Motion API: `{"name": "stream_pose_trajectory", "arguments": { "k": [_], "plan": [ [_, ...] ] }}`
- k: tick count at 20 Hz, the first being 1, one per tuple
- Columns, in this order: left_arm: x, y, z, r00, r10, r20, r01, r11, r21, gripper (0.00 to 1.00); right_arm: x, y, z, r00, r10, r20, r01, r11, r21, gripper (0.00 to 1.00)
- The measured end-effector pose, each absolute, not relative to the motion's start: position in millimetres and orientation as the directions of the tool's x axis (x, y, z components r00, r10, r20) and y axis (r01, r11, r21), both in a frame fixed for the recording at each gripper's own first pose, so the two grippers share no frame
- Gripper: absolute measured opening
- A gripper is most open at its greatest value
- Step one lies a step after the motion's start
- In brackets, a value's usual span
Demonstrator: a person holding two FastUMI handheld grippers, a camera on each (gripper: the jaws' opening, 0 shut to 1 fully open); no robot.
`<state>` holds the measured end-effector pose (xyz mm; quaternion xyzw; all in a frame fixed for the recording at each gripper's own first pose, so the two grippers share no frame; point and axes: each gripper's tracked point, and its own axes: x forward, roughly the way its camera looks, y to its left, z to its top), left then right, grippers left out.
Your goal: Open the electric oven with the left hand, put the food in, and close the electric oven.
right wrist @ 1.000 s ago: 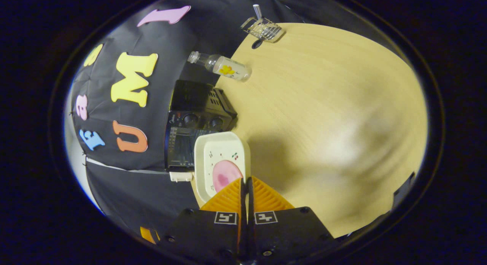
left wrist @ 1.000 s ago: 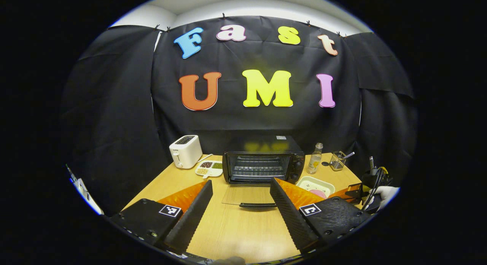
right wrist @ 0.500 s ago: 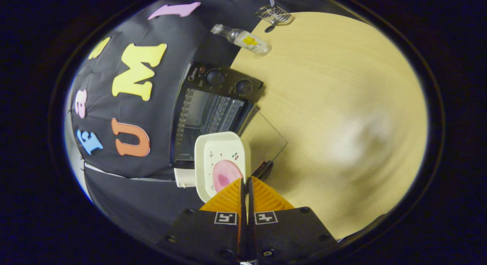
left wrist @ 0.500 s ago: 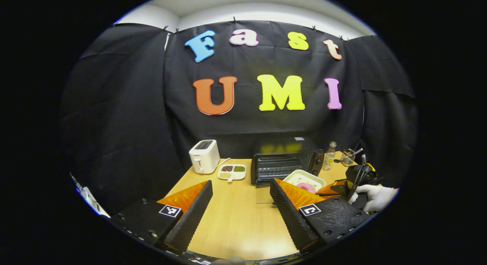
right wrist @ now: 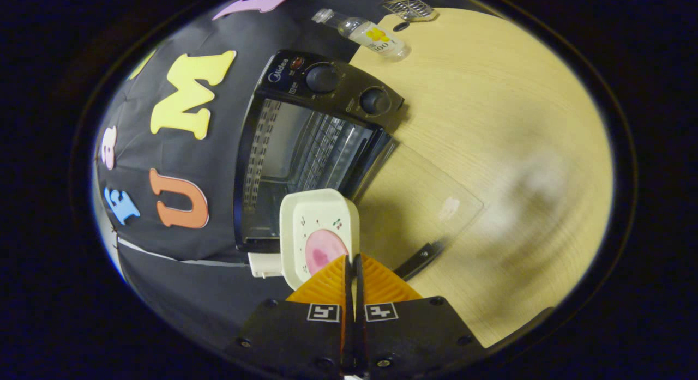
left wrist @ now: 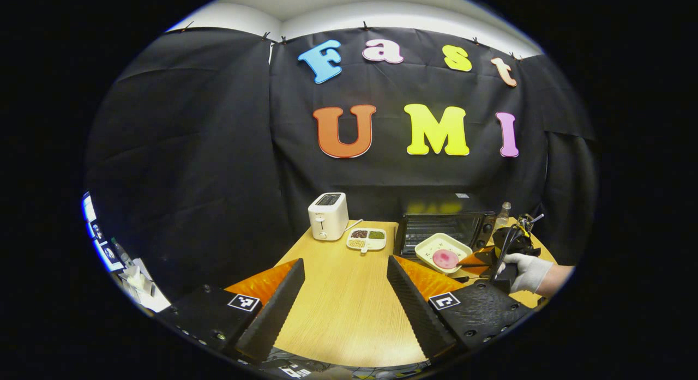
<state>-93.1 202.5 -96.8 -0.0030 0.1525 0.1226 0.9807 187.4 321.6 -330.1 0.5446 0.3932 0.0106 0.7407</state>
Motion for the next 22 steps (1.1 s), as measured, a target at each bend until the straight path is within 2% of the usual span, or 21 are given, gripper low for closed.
{"name": "stream_pose_trajectory", "arguments": {
  "k": [5, 10, 14, 18, 19, 20, 21, 22],
  "plan": [
    [-91.5, 204.1, -97.3, 0.904, 0.296, -0.31, -0.305, 0.952, 0.02, 0.97, 244.0, 312.8, -337.7, 0.716, 0.404, -0.569, 0.413, 0.412, 0.812, 0.04],
    [-94.2, 204.8, -104.5, 0.875, 0.354, -0.332, -0.366, 0.93, 0.027, 0.97, 294.7, 322.8, -332.1, 0.759, 0.404, -0.51, 0.339, 0.422, 0.84, 0.04],
    [-97.4, 203.6, -107.4, 0.861, 0.375, -0.344, -0.387, 0.921, 0.038, 0.97, 321.0, 312.5, -331.0, 0.801, 0.376, -0.466, 0.317, 0.394, 0.863, 0.06],
    [-99.7, 201.4, -109.1, 0.86, 0.376, -0.345, -0.382, 0.923, 0.054, 0.97, 332.8, 307.4, -327.0, 0.828, 0.383, -0.408, 0.261, 0.381, 0.887, 0.14],
    [-98.1, 199.8, -108.9, 0.863, 0.37, -0.345, -0.377, 0.925, 0.05, 0.97, 330.9, 309.4, -328.6, 0.821, 0.393, -0.414, 0.26, 0.388, 0.884, 0.09],
    [-96.1, 199.3, -109.4, 0.865, 0.367, -0.343, -0.374, 0.926, 0.049, 0.97, 327.4, 308.4, -323.8, 0.822, 0.404, -0.402, 0.246, 0.386, 0.889, 0.21],
    [-94.9, 197.2, -109.5, 0.869, 0.361, -0.339, -0.368, 0.929, 0.046, 0.97, 324.2, 306.4, -320.7, 0.821, 0.406, -0.401, 0.239, 0.393, 0.888, 0.24],
    [-95.1, 196.4, -109.3, 0.872, 0.356, -0.336, -0.363, 0.931, 0.043, 0.97, 318.0, 306.1, -319.7, 0.815, 0.409, -0.41, 0.236, 0.411, 0.88, 0.37]
  ]
}}
